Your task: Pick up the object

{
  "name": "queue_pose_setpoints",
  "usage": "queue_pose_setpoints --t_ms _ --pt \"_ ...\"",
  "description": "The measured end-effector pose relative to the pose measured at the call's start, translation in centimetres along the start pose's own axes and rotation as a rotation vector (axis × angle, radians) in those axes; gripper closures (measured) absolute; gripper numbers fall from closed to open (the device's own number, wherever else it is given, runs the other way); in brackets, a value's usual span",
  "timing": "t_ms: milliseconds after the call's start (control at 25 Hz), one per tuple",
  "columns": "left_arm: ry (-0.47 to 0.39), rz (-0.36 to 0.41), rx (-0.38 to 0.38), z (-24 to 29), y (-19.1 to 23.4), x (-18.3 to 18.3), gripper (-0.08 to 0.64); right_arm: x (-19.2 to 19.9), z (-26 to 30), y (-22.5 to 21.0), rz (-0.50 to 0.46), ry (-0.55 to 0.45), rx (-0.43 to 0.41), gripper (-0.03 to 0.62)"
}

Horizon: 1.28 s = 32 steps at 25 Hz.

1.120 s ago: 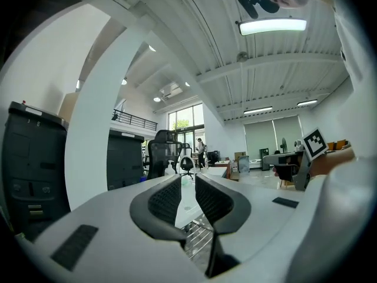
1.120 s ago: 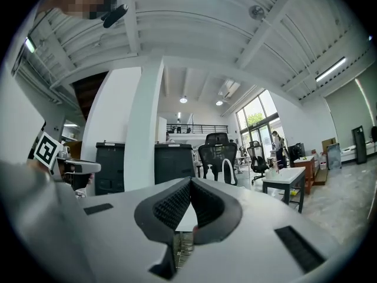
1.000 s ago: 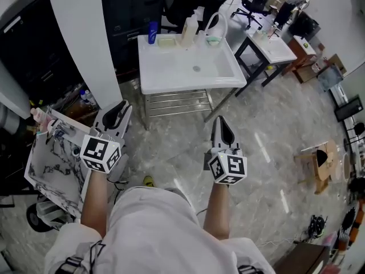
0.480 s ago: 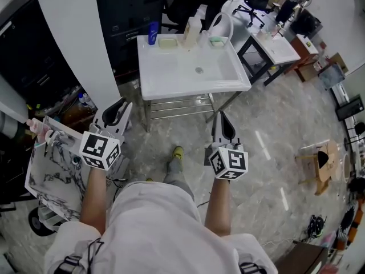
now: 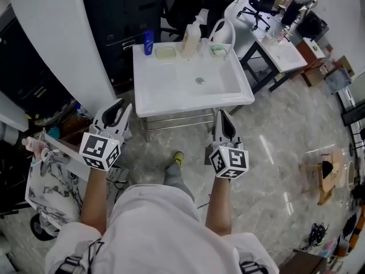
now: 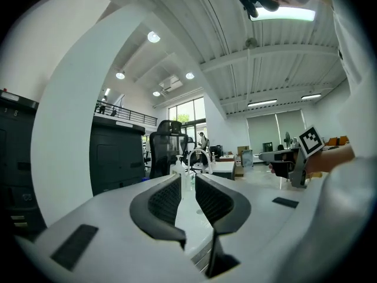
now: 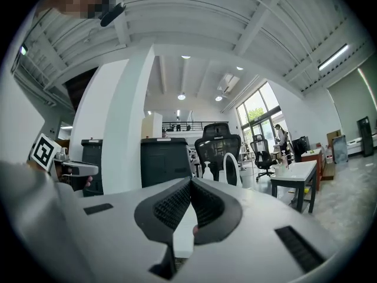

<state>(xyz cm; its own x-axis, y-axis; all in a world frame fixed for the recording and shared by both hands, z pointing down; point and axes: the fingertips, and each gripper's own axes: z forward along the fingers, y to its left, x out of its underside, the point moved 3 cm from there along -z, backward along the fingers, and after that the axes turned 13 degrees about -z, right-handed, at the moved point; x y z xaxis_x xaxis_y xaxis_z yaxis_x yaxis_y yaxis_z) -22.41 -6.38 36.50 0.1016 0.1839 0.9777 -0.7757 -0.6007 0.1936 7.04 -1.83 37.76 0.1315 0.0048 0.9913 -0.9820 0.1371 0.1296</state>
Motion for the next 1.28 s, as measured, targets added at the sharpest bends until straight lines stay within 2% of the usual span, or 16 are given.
queue_pose_setpoints --t_ms 520,800,1080,1280 --pt "0.020 0.008 -0.081 17.1 0.8 -1.6 0.492 1.9 14.1 -12.1 0.017 0.008 -0.077 0.586" --pt "0.047 0.063 -0.103 24.0 -0.4 -1.9 0.492 2.7 19.2 -16.9 0.042 -0.016 -0.118 0.586" --pt "0.096 0.125 -0.099 27.7 -1.2 -2.0 0.492 3.4 21.3 -19.1 0.078 -0.034 -0.136 0.586" --pt "0.127 0.162 -0.093 29.1 -0.4 -1.7 0.491 3.6 23.1 -18.8 0.090 -0.048 -0.156 0.586"
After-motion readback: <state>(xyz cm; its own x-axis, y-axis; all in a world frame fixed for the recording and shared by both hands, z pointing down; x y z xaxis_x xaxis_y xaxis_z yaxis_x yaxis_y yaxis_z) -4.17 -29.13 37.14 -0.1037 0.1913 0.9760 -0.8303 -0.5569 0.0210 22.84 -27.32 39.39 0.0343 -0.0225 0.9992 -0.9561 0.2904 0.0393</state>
